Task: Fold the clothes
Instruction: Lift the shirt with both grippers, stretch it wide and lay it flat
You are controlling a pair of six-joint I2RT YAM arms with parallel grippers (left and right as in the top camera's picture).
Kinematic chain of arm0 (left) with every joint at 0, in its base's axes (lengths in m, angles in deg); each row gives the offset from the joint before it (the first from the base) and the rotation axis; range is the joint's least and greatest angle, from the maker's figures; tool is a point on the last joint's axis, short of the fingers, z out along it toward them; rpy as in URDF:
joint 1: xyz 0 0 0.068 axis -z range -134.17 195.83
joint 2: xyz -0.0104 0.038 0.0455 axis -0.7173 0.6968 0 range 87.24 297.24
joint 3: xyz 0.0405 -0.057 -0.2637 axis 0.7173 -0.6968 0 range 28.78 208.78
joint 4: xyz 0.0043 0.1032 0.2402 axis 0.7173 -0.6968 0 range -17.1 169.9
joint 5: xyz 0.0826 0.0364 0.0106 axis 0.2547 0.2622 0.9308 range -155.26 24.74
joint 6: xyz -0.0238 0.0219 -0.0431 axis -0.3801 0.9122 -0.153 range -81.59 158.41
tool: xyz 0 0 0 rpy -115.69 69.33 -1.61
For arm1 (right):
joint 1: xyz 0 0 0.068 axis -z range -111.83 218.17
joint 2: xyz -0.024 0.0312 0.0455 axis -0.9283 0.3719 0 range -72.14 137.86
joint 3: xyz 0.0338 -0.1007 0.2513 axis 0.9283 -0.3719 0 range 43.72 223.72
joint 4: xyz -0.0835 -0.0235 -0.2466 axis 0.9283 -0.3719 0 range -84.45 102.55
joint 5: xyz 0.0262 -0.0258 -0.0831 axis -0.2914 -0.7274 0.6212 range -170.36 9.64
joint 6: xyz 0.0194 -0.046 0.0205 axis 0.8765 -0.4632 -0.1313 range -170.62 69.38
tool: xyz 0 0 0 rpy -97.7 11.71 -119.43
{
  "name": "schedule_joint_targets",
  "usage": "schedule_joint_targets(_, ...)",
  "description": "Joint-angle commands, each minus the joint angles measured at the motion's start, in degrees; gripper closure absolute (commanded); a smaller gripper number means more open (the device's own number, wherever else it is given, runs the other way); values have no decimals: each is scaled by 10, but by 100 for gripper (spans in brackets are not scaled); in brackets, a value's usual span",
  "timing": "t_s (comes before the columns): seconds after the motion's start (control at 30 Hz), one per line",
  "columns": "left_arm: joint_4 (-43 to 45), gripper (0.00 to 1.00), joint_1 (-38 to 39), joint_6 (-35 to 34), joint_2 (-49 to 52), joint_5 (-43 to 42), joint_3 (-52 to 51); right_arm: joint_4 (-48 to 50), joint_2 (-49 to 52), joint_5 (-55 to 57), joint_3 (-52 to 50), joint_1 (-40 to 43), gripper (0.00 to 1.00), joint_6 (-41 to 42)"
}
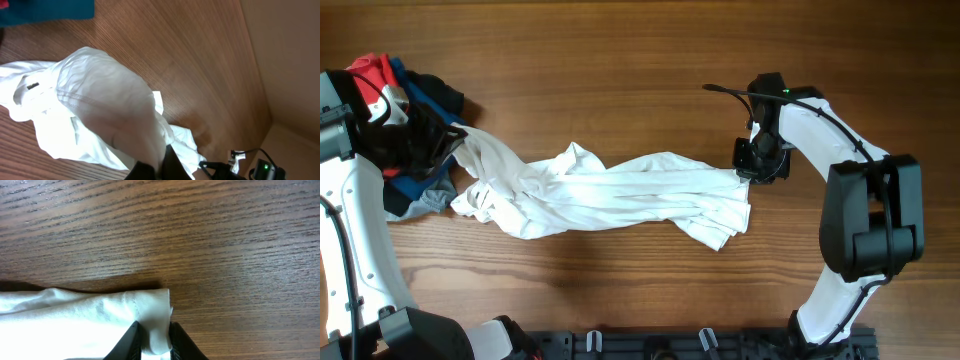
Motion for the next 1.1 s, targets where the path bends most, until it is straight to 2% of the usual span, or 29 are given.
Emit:
schedule_joint_targets(0.0,-1,96,2,14,0,0,4,-2,2,11,11,-1,85,8)
schedule_joint_targets(0.07,-1,96,2,14,0,0,4,-1,2,5,11,-1,89,8)
schedule_joint_targets(0.1,-1,96,2,14,0,0,4,-1,2,4,11,-1,96,8)
schedule_joint_targets(0.33,-1,96,2,14,-1,0,4,18,-12,-53,11,-1,96,-22)
schedule_joint_targets(0.43,-1,96,2,14,-1,-1,4,32,-107,-53,17,1,96,-22)
schedule_joint_targets(0.57,-2,96,3,14,-19,-26,4,15,-302,-46,70,12,96,-22)
schedule_joint_targets(0.63,-6,96,3,14,-50,-30,4,-26,-367,-12,122,12,96,-22)
schedule_joint_targets(0.7,-6,96,2,44,-102,-57,5,-70,-406,30,183,12,96,-22)
schedule_joint_targets(0.83,0,96,-23,38,-203,-74,28,-135,-433,114,313,12,96,-21)
schedule_joint_targets(0.97,8,96,-74,-5,-258,-78,83,-164,-436,198,395,12,96,-19)
schedule_joint_targets(1.07,45,96,-84,-44,-261,-85,90,-160,-428,234,406,12,96,-29)
